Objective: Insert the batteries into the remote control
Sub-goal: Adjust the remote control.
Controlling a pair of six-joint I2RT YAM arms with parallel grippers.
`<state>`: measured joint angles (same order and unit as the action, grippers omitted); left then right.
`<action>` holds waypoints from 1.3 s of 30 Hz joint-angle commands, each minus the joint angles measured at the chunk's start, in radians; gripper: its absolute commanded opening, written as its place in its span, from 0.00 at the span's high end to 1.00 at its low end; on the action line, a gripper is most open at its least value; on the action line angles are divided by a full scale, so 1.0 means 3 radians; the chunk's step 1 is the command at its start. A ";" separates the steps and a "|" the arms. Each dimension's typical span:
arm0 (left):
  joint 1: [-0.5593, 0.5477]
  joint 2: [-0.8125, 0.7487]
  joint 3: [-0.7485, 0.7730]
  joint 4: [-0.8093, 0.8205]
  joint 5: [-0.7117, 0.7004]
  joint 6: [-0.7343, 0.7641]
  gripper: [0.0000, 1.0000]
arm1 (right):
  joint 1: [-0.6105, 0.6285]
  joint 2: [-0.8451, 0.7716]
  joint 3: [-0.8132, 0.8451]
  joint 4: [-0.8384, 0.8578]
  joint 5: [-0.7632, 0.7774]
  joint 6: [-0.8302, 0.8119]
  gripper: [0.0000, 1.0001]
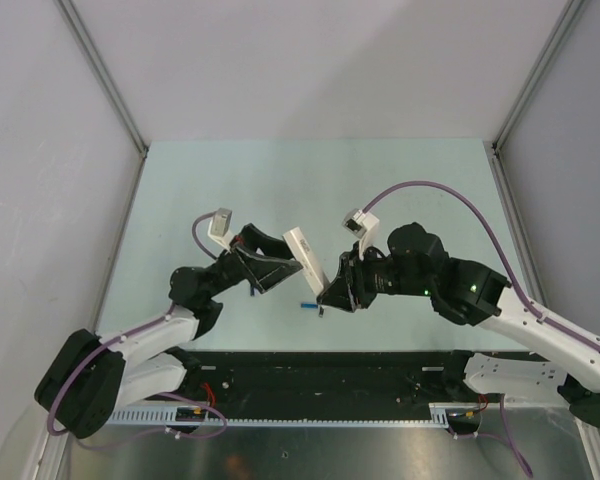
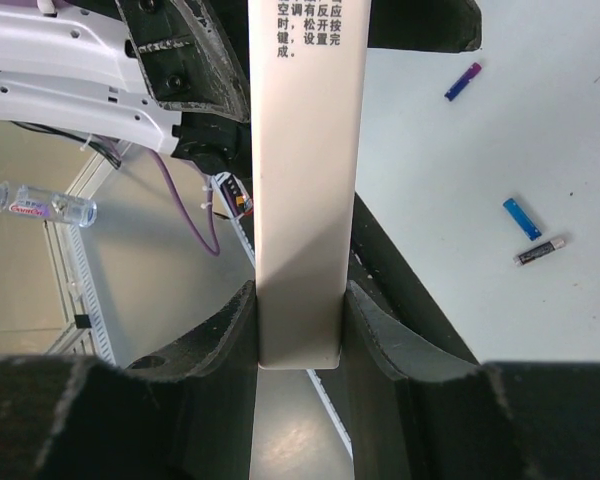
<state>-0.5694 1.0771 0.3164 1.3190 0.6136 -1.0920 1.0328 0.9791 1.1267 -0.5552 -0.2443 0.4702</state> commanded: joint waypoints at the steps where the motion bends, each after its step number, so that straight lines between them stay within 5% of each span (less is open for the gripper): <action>1: -0.0015 -0.0108 0.0121 0.1203 0.0015 -0.0006 0.16 | 0.0039 -0.0001 0.0156 0.0235 -0.0070 0.0023 1.00; 16: 0.0001 -0.0256 0.0193 0.1208 -0.0021 -0.0113 0.22 | 0.0044 -0.0032 0.0146 0.0235 -0.0172 0.0003 1.00; 21: 0.0011 -0.0302 0.0229 0.1203 -0.0010 -0.0129 0.42 | 0.0055 -0.0027 0.0125 0.0255 -0.0183 0.0003 1.00; 25: 0.0011 -0.0318 0.0234 0.1208 -0.0015 -0.0149 0.48 | 0.0060 -0.0027 0.0115 0.0266 -0.0188 0.0003 1.00; 29: 0.0011 -0.0313 0.0234 0.1203 -0.0015 -0.0169 0.46 | 0.0065 -0.0022 0.0110 0.0261 -0.0183 -0.0003 1.00; 35: 0.0011 -0.0262 0.0234 0.1203 0.0025 -0.0272 0.24 | 0.0070 -0.0032 0.0105 0.0301 -0.0117 0.0008 1.00; 39: -0.0030 -0.0246 0.0188 0.1203 0.0061 -0.0318 0.19 | 0.0070 -0.0047 0.0100 0.0403 -0.0055 0.0023 1.00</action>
<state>-0.5694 1.0019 0.3447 1.3216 0.6117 -1.1591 1.0462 0.9833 1.1267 -0.5274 -0.2775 0.4706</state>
